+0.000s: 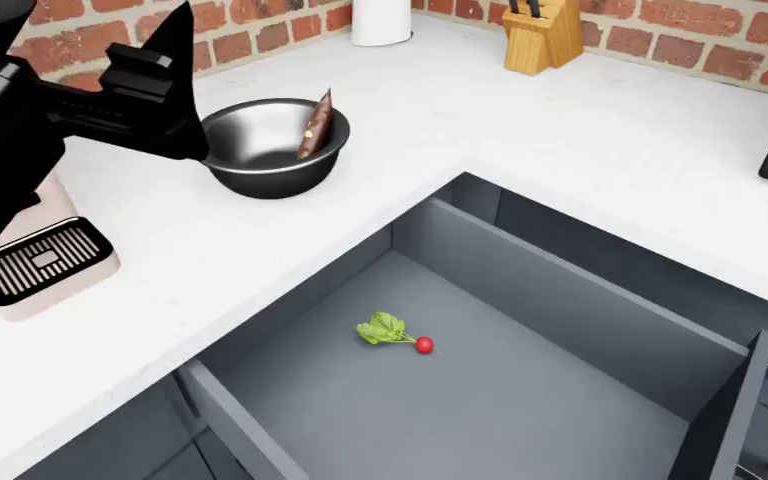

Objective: Place the bar in the bowl and close the drawer.

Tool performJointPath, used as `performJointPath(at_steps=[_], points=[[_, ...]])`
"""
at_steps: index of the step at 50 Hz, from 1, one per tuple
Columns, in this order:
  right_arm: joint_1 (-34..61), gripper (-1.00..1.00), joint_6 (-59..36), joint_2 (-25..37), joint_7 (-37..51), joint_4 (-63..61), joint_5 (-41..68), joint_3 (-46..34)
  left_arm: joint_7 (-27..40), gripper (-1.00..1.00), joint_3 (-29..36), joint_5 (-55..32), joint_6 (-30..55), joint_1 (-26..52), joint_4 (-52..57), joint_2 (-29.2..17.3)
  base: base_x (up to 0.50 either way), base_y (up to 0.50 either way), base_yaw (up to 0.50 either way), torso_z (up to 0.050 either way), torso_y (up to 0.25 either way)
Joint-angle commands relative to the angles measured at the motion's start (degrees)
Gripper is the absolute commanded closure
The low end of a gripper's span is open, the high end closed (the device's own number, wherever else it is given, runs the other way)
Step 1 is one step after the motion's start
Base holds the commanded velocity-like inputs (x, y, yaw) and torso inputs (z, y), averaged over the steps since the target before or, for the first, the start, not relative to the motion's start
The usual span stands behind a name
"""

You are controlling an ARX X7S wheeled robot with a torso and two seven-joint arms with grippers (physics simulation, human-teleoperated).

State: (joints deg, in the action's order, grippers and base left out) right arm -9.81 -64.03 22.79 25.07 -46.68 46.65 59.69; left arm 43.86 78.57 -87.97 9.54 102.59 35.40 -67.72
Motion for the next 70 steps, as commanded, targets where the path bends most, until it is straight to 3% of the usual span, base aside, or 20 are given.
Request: performJointPath(at_steps=[1,38,70], points=[[-2.9,-1.0,4.2,-3.2,-2.9,2.2,-4.7,-0.8,-0.5,-1.0,-1.8,1.8,-0.6,-0.6,-0.1,1.6,0.0,0.0,0.0,0.0,0.0],[-7.0,-1.0,16.2,-6.8,-6.6,15.5,-14.6,-5.9,-0.3,-1.0,-1.9,2.4,-0.6,-2.2,0.0,2.6,0.0,0.0,0.0,0.0,0.0],[-3.6,-1.0,20.3,-9.4,-7.7,22.8,-20.1,-20.6,-0.5,-1.0,-3.0,1.9,-0.2,-2.1,0.4,2.1,0.0,0.0,0.0,0.0,0.0]])
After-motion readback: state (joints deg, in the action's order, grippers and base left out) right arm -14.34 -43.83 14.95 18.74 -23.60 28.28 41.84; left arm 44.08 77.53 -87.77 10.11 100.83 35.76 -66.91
